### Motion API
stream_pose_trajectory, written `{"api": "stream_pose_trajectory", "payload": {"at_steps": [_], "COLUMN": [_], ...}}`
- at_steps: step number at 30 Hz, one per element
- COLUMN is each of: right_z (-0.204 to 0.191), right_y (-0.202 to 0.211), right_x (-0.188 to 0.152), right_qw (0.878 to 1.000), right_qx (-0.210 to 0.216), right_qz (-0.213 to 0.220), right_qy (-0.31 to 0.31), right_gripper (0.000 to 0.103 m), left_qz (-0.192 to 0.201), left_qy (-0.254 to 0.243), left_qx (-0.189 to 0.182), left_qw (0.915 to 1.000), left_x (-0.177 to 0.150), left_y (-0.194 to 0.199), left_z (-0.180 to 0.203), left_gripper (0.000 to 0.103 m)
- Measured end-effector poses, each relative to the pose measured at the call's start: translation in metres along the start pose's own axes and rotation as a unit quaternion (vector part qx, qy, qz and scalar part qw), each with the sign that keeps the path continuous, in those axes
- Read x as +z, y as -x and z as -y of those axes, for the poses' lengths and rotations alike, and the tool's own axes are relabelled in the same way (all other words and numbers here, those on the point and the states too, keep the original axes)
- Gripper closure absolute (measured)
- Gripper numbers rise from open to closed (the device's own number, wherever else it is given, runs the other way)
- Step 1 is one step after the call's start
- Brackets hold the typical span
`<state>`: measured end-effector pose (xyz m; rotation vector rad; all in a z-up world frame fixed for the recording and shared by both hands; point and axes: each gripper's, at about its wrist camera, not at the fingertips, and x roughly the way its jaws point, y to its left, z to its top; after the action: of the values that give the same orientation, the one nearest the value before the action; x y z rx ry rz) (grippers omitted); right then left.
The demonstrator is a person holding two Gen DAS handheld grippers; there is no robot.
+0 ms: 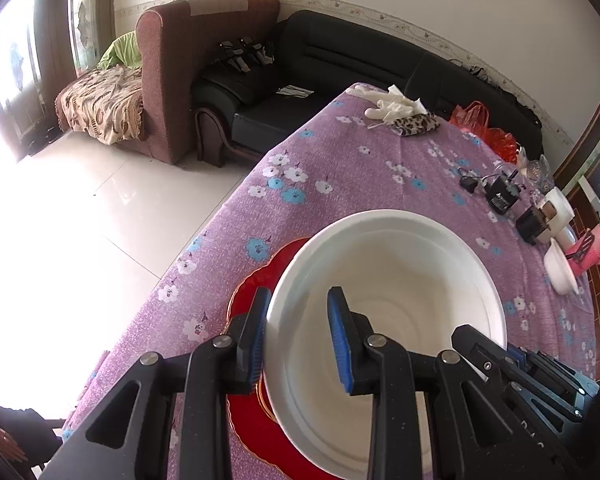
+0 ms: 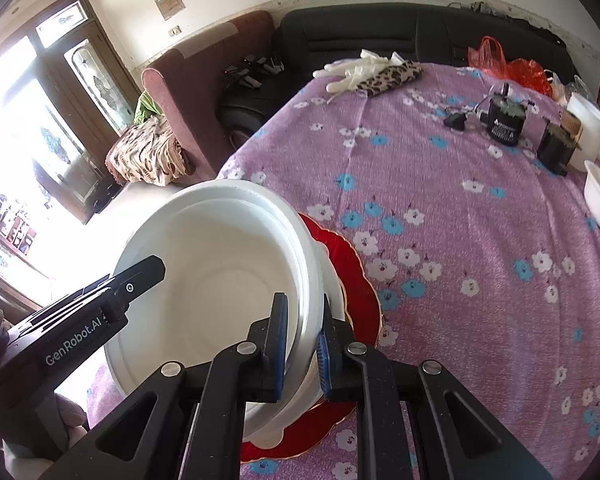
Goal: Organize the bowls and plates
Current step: 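Carry the smaller white bowl with both grippers and lower it onto the stack, then open both grippers to release the smaller white bowl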
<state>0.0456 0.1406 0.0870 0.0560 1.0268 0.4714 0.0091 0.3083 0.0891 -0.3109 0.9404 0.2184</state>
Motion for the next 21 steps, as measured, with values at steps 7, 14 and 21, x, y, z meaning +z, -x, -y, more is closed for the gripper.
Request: {"api": "stream_pose_trajectory", "payload": {"at_steps": [7,14,21], "right_z": [0.001,0.005,-0.002], "right_y": [-0.007,-0.004,0.013], "right_x": [-0.003,-0.006,-0.006], "right_qw": [1.000,0.999,0.997], "right_qx": [0.002,0.017,0.031], "right_qz": [0.007,0.039,0.073], "right_qy": [0.002,-0.012,-0.004], "right_gripper": [0.088,0.079,0.059], "left_qz": [0.012,0.044,0.089], "left_qy": [-0.004,0.011,-0.005], "left_qx": [0.018,0.010,0.034], "left_qw": [0.9998,0.9989,0.9955], "left_x": [-0.005,-0.009,-0.013], "left_y": [-0.008,0.007,0.037], "left_z": [0.002,0.001,0.009], "left_gripper": [0.068,0.036,0.026]}}
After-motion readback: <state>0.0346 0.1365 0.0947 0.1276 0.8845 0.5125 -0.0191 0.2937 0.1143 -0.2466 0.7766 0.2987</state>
